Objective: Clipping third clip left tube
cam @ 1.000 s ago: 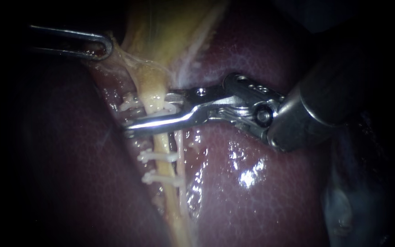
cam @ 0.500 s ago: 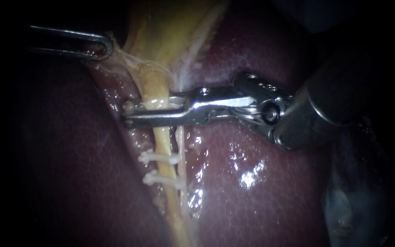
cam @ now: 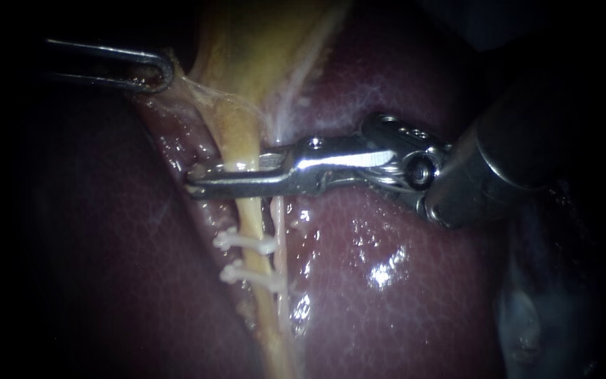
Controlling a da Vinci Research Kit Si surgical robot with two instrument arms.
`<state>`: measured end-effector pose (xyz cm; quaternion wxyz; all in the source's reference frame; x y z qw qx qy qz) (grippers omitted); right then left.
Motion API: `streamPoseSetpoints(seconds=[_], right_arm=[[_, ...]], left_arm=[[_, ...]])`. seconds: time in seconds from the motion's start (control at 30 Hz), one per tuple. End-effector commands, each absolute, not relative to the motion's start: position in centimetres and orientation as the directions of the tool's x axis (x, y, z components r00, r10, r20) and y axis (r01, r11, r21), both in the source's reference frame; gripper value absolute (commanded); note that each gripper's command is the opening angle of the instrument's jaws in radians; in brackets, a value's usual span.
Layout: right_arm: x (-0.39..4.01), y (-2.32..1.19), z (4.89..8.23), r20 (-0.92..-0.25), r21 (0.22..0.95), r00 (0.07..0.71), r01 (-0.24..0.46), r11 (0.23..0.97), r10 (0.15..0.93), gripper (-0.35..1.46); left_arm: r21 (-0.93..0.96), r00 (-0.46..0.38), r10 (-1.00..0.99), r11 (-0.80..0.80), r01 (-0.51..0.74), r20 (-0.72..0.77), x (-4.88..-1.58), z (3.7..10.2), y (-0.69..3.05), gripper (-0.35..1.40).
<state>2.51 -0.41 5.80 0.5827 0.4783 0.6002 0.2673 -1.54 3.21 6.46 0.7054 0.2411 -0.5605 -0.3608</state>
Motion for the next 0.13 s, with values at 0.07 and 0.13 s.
streamPoseSetpoints(seconds=[0.07, 0.13], right_arm=[[2.51, -0.42, 5.80, -0.444, 0.878, 0.137, 0.263, 0.400, 0.886, -0.35], [2.51, -0.42, 5.80, -0.444, 0.878, 0.137, 0.263, 0.400, 0.886, -0.35]], left_arm=[[0.745, 0.111, -0.779, 0.623, 0.239, 0.617, -1.54, 6.45, 3.21, -0.35], [0.745, 0.111, -0.779, 0.623, 0.239, 0.617, -1.54, 6.45, 3.21, -0.35]])
